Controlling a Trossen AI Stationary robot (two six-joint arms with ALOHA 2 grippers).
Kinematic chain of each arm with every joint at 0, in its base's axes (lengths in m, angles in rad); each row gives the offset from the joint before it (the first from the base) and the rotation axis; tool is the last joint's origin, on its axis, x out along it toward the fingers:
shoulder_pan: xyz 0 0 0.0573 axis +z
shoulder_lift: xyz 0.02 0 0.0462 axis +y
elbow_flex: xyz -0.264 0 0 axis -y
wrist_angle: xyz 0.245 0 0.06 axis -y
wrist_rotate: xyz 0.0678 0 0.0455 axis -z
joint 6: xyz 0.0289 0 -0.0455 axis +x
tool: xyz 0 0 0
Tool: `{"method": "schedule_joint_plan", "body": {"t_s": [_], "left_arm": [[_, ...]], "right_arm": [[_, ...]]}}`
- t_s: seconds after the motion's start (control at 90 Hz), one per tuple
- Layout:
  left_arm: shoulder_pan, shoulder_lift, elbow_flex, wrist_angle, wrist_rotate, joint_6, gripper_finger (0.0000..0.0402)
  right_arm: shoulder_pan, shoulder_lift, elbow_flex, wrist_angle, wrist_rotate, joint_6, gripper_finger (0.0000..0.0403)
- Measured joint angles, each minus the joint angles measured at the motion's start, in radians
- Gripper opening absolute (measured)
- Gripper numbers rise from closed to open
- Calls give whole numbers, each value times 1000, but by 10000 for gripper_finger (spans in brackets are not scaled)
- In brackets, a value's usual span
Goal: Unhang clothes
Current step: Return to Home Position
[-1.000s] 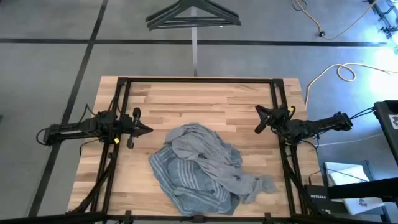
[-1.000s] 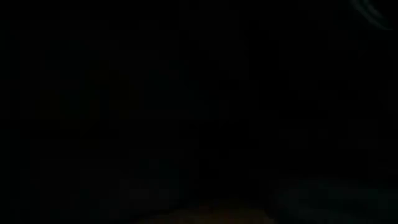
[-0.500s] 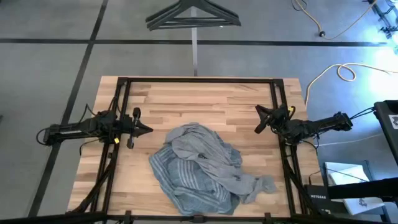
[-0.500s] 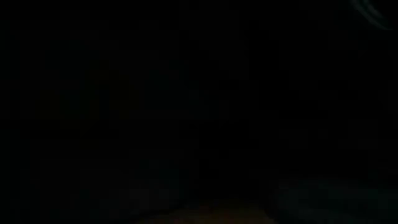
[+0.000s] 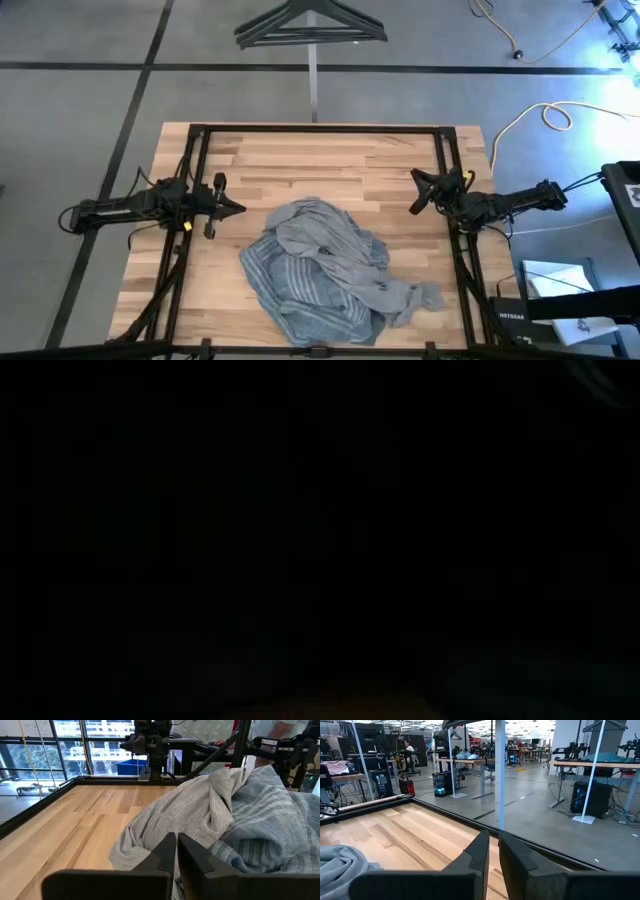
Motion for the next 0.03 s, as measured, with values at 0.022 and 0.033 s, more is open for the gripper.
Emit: {"method": "schedule_joint_plan", "body": {"t_s": [0.022, 0.033], "left_arm": [[0, 0, 0, 0, 0, 0, 0], [0, 0, 0, 0, 0, 0, 0]], "right_arm": [[0, 0, 0, 0, 0, 0, 24], [0, 0, 0, 0, 0, 0, 24]]}}
